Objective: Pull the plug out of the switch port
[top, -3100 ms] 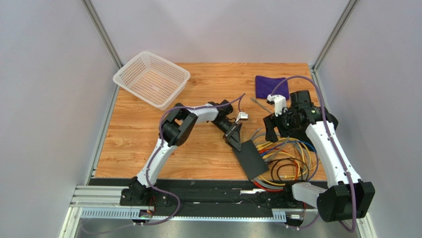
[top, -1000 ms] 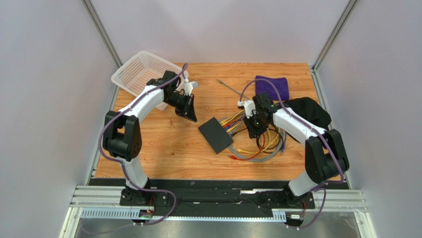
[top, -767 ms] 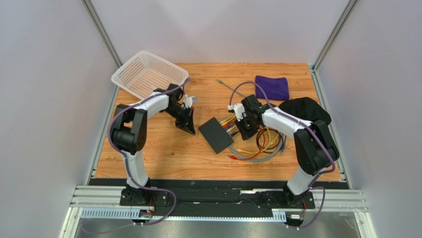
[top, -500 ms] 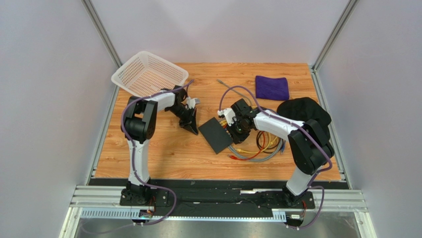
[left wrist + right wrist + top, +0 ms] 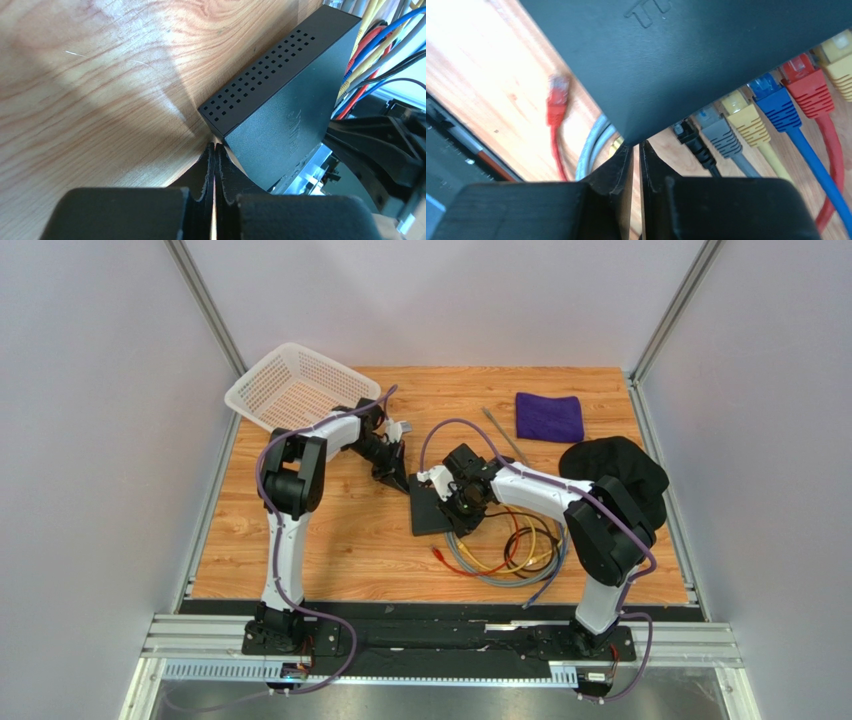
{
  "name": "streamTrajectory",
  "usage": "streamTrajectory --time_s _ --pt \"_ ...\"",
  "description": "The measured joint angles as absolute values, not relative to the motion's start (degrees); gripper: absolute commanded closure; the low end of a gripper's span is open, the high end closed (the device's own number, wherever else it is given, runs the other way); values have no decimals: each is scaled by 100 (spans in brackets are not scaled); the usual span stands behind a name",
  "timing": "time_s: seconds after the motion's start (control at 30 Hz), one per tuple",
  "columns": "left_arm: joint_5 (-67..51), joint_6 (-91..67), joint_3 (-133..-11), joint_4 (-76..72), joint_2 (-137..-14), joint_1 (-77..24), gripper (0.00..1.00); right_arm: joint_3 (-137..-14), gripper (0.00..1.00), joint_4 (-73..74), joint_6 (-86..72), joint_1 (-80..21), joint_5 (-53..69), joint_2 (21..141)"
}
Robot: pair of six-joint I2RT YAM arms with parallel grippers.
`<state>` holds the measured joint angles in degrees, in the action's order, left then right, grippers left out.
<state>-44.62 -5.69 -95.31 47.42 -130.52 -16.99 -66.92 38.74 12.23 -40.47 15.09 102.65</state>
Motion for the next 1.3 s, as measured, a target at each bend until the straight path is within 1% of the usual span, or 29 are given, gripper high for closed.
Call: streamTrajectory --time_s 0.03,0.07,0.1,0.13,0.17,0.23,0.27,0.3,0.33,0.37,0.4,0.47,0.53,0.6,0.67,0.73,0.77,0.83,0.87,0.93,1.03,1.1,1.17,1.3 --pt "-4451 -572 -9531 4744 -13047 -1702 100 -6783 82 3983 1238 -4051 1507 10265" --pt "-4431 -580 -9511 4735 -13028 -1706 86 -6904 74 4150 1299 -4045 1514 10265" --pt "-4394 -582 -9474 4733 -12991 -1704 74 -7024 68 4316 1374 -4016 1568 10263" --pt "-4311 -596 -9400 4735 -12912 -1704 58 -7166 61 4539 1505 -3942 1715 10250" --pt "-4219 -598 -9341 4781 -12816 -1702 54 -7380 53 4915 1750 -3815 1890 10215" --pt "-4027 -593 -9284 4930 -12569 -1699 45 -7686 48 5454 2069 -3597 2099 10160" --pt "-3953 -580 -9282 5009 -12414 -1697 43 -7885 44 5795 2265 -3463 2224 10147" --pt "-3881 -550 -9282 5081 -12221 -1697 42 -8112 42 6141 2443 -3308 2362 10149" --pt "-3824 -517 -9282 5148 -12040 -1688 39 -8309 30 6414 2574 -3146 2482 10147" --pt "-3780 -478 -9282 5221 -11848 -1684 38 -8521 26 6681 2685 -2980 2622 10151" --pt "-3741 -427 -9282 5286 -11668 -1680 37 -8772 23 6941 2724 -2827 2746 10175" --pt "-3699 -329 -9277 5378 -11375 -1675 34 -9373 22 7253 2720 -2552 2974 10294" --pt "-3693 -274 -9236 5393 -11161 -1678 33 -10160 22 7454 2598 -2300 3194 10503" --pt "-3708 -274 -9179 5378 -11048 -1675 33 -10787 25 7415 2342 -2106 3341 10685" --pt "-3754 -362 -9115 5308 -11026 -1649 33 -11251 25 7271 1988 -1879 3358 10825" --pt "-3857 -604 -9024 5137 -11026 -1588 32 -11351 25 6825 1588 -1656 3330 10847" --pt "-3927 -711 -8947 4971 -11004 -1533 27 -11316 25 6582 1350 -1538 3323 10838" --pt "-4001 -873 -8661 4438 -10814 -1369 18 -11054 24 5629 655 -1129 3352 10816" --pt "-3977 -886 -8519 4204 -10676 -1302 18 -10857 24 5039 296 -904 3402 10816" --pt "-3868 -847 -8329 3763 -10348 -1188 18 -10615 24 4215 -231 -519 3618 10906" --pt "-3767 -871 -8597 3489 -10206 -1155 19 -11139 25 3739 -591 -102 4195 11548" --pt "-3734 -947 -8766 3183 -10324 -1221 23 -11902 26 3809 -556 -108 4615 12208" --pt "-3710 -1000 -8735 3037 -10433 -1297 26 -12344 25 4023 -419 -255 4858 12667" --pt "-3771 -1098 -8696 2974 -10825 -1505 26 -12573 26 4762 51 -642 5037 13229"
